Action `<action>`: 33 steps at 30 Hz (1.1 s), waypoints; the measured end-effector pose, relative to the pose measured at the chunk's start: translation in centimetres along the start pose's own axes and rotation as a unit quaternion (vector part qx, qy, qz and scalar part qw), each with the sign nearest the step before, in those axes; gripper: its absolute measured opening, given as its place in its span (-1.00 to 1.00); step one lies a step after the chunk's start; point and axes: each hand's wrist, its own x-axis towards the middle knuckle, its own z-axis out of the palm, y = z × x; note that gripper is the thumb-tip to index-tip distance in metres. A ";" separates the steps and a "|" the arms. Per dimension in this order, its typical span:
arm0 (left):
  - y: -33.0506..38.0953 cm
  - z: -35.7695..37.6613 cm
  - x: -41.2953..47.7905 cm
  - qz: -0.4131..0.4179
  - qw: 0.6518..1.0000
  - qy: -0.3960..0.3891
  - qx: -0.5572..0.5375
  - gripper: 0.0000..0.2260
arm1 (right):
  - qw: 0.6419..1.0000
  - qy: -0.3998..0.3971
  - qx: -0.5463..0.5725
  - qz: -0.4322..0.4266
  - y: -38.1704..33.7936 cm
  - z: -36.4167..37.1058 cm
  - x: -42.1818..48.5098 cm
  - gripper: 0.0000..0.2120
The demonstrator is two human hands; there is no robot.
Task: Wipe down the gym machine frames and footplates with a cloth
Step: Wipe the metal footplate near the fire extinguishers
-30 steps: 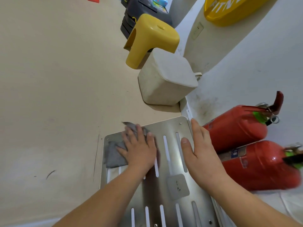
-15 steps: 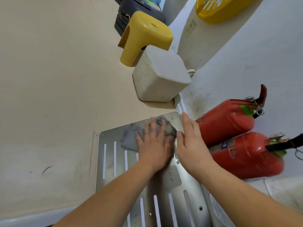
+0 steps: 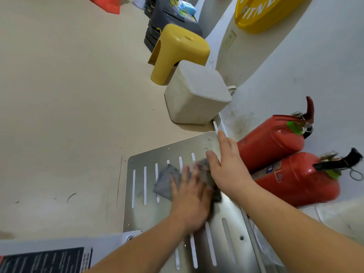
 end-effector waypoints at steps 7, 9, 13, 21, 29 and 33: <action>-1.4 0.6 -1.6 -0.016 0.999 -0.019 0.046 -0.40 | 0.998 -0.049 0.027 0.018 -0.7 -1.6 -1.5 -0.36; -4.5 0.6 -2.0 -0.153 0.988 -0.013 0.001 -0.46 | 1.000 -0.019 0.006 0.006 0.0 -2.3 -3.6 -0.38; -2.9 2.2 -5.5 -0.182 0.983 -0.004 -0.021 -0.45 | 0.998 -0.027 0.058 0.022 1.5 -1.6 -8.3 -0.48; -4.0 2.4 -4.6 -0.083 0.996 0.019 0.040 -0.38 | 0.999 0.032 0.028 0.007 2.5 -0.5 -8.1 -0.50; -3.6 3.0 -5.6 -0.264 0.962 0.056 -0.033 -0.47 | 0.996 0.050 -0.074 -0.002 2.1 -0.2 -8.2 -0.55; -8.8 1.5 -5.1 -0.232 0.972 0.012 -0.039 -0.47 | 0.997 0.051 -0.066 0.001 1.8 -0.2 -8.3 -0.55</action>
